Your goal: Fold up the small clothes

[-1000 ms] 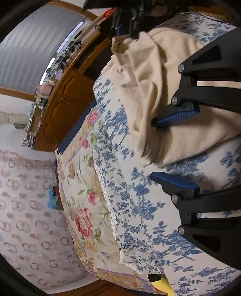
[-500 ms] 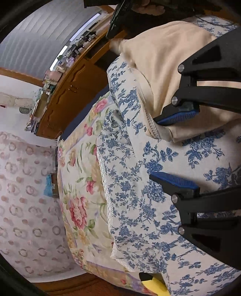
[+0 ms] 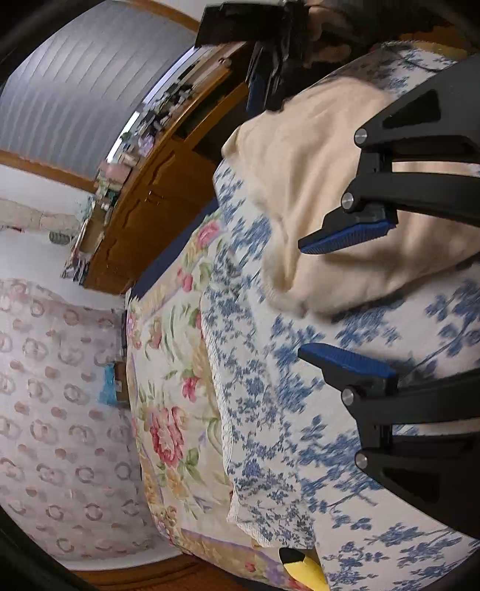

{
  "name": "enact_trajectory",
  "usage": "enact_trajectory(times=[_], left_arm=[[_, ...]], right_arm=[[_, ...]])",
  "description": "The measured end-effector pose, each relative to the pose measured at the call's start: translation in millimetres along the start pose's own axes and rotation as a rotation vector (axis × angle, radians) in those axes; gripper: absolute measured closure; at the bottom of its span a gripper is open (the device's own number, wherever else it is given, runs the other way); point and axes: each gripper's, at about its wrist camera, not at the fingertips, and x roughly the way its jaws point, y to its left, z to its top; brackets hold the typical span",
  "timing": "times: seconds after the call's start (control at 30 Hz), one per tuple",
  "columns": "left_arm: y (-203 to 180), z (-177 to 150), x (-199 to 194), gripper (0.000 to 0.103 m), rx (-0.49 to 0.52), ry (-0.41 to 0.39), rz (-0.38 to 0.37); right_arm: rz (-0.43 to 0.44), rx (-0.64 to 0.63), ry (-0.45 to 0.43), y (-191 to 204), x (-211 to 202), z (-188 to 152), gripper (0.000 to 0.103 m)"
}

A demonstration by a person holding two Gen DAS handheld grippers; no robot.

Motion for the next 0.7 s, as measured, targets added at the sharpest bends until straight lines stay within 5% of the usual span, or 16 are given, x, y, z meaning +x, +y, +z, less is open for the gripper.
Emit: enact_trajectory(times=[0.27, 0.7], left_arm=[[-6.5, -20.1, 23.6, 0.054, 0.019, 0.098, 0.032], [-7.5, -24.4, 29.1, 0.054, -0.033, 0.099, -0.017]], right_arm=[[-0.031, 0.048, 0.084, -1.7, 22.9, -13.0, 0.031], [0.017, 0.025, 0.098, 11.7, 33.7, -21.9, 0.036]])
